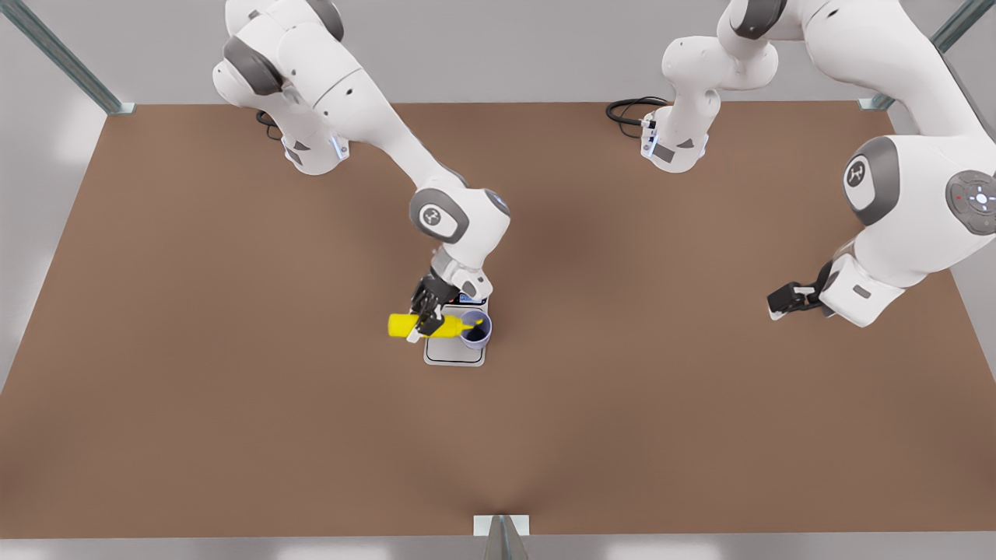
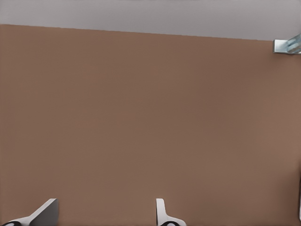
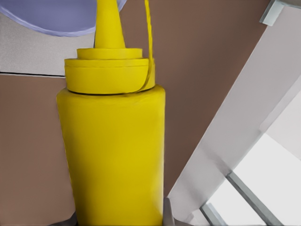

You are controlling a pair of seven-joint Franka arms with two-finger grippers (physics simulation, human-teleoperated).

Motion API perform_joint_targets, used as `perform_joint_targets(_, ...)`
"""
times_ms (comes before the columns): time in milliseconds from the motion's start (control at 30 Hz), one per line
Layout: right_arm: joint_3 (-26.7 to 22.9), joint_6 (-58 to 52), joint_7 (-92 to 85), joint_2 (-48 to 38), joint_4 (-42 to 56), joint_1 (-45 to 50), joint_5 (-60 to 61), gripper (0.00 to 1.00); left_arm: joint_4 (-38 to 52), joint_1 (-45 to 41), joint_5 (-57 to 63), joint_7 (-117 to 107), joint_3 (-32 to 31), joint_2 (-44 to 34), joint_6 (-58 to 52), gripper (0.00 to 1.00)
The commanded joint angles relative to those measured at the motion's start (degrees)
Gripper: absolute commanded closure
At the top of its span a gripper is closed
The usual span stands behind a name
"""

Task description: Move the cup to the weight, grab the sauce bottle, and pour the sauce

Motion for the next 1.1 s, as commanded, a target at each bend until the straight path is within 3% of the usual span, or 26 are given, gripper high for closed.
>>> perform_joint_targets(0,0.0,-0.1,0.0,0.0,-0.1,0.0,-0.1,0.42,0.0,0.0,0.1,0.0,0.0,0.0,0.0,0.00)
perform_joint_targets(567,0.0,-3.4,-0.2,0.4,2.3,-0.5,1.0,0.42,0.8,-0.5,1.7,-0.1,-0.3,-0.1,0.0,0.00)
perform_joint_targets(767,-0.5,0.4,-8.1,-3.0,5.5,-9.6,25.7,0.41,0.9,-0.7,1.8,-0.1,-0.4,-0.2,0.0,0.00)
perform_joint_targets(933,-0.6,9.8,-38.6,-3.4,4.1,-21.5,43.1,0.41,1.0,-0.7,1.7,-0.2,-0.5,-0.3,0.0,0.00)
perform_joint_targets(1067,-0.7,14.3,-65.4,-3.2,1.2,-30.8,64.5,0.41,1.0,-0.7,1.7,-0.1,-0.5,-0.3,0.0,0.00)
